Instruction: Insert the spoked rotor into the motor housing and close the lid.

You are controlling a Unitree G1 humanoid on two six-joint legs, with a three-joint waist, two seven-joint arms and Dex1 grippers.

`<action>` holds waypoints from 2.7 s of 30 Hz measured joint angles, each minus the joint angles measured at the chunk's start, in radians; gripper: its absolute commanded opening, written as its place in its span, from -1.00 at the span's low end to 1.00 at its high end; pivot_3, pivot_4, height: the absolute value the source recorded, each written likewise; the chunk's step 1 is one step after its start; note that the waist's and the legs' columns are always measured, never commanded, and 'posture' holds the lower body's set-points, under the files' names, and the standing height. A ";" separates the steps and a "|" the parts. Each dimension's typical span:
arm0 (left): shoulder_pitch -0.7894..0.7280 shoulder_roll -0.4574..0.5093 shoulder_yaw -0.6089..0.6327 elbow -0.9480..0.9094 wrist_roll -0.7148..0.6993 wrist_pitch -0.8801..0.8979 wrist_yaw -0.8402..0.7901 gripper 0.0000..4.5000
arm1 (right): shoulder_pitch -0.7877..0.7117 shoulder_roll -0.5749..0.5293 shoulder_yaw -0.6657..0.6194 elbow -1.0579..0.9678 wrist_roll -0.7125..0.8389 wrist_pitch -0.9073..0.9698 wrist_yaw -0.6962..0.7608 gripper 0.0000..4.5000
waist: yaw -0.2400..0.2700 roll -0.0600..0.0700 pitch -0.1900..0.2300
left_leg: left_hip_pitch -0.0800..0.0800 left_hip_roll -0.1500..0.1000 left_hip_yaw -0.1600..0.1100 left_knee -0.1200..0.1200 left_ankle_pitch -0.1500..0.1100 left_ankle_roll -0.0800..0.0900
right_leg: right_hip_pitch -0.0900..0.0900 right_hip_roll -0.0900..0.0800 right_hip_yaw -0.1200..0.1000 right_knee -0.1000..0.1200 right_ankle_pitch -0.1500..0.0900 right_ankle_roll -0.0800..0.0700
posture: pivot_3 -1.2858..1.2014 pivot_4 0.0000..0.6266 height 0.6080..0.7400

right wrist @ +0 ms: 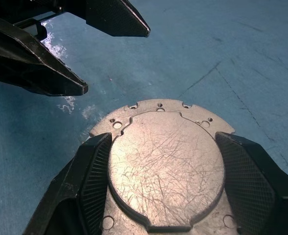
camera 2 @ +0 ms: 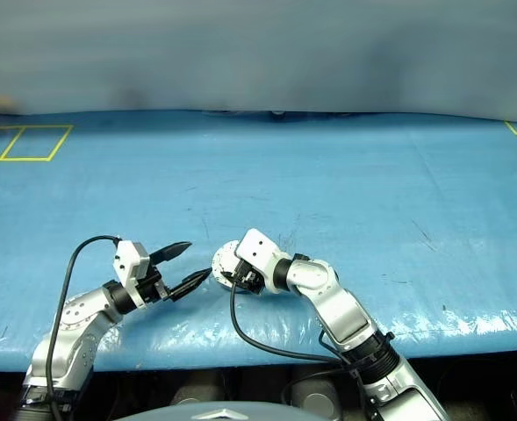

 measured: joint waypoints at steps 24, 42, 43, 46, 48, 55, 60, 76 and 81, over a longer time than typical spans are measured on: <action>-0.011 -0.013 -0.028 0.050 -0.010 0.060 -0.042 -0.98 | 0.011 -0.004 0.003 -0.010 -0.004 -0.003 -0.010 0.34 | 0.002 0.000 0.000 | 0.000 0.000 0.000 -0.001 0.000 0.000 | 0.000 0.000 0.000 -0.001 0.000 0.000 | 0.03 -0.52 1.00; 0.012 -0.006 -0.030 -0.014 -0.013 0.049 -0.041 -0.98 | 0.013 -0.005 0.007 -0.006 -0.005 -0.014 -0.010 0.34 | 0.003 0.000 0.000 | 0.000 0.000 -0.001 -0.001 0.000 0.000 | 0.000 0.000 0.000 -0.001 0.000 0.000 | 0.03 -0.52 1.00; 0.012 0.001 -0.036 -0.014 -0.002 0.044 -0.041 -0.98 | 0.013 -0.005 0.008 -0.005 -0.005 -0.015 -0.010 0.34 | 0.003 0.000 0.000 | 0.000 0.000 -0.001 -0.001 0.000 0.000 | 0.000 0.000 0.000 -0.001 0.000 0.000 | 0.03 -0.52 1.00; 0.020 0.004 -0.046 -0.012 0.023 0.033 -0.040 -0.98 | 0.012 -0.005 0.009 -0.005 -0.005 -0.015 -0.009 0.34 | 0.002 0.000 0.000 | 0.000 0.000 0.000 -0.001 0.000 0.000 | 0.000 0.000 0.000 -0.001 0.000 0.000 | 0.03 -0.52 1.00; 0.019 -0.004 -0.046 -0.007 0.022 0.019 -0.041 -0.98 | 0.013 -0.005 0.009 -0.005 -0.005 -0.015 -0.009 0.34 | 0.003 0.000 0.000 | 0.000 0.000 -0.001 -0.001 0.000 0.000 | 0.000 0.000 0.000 -0.001 0.000 0.000 | 0.03 -0.52 1.00; 0.008 -0.014 -0.023 -0.046 -0.026 0.020 -0.041 -0.98 | 0.012 -0.005 0.011 -0.005 -0.006 -0.015 -0.009 0.34 | 0.003 0.000 0.000 | 0.000 0.000 -0.001 -0.001 0.000 0.000 | 0.000 -0.001 0.000 -0.001 0.000 0.000 | 0.03 -0.52 1.00; 0.008 0.007 -0.018 -0.058 -0.026 0.038 -0.040 -0.98 | 0.010 -0.005 0.015 0.000 -0.006 -0.024 -0.008 0.34 | 0.000 0.000 0.000 | 0.000 0.000 0.000 -0.002 0.000 0.000 | 0.000 0.000 0.000 -0.002 0.000 0.000 | 0.03 -0.52 1.00; -0.012 0.002 -0.054 0.011 0.051 -0.022 -0.032 -0.98 | 0.011 -0.007 0.014 -0.002 -0.006 -0.026 -0.009 0.34 | 0.001 0.000 0.000 | 0.000 0.000 -0.001 -0.003 0.000 0.000 | -0.001 0.000 0.000 -0.002 0.000 0.000 | 0.03 -0.52 1.00; -0.021 0.002 -0.053 0.032 0.051 -0.027 -0.034 -0.98 | 0.010 -0.007 0.014 -0.002 -0.007 -0.026 -0.009 0.34 | 0.000 0.000 0.000 | 0.000 0.000 0.000 -0.003 0.000 0.000 | -0.001 0.000 0.000 -0.002 0.000 0.000 | 0.03 -0.52 1.00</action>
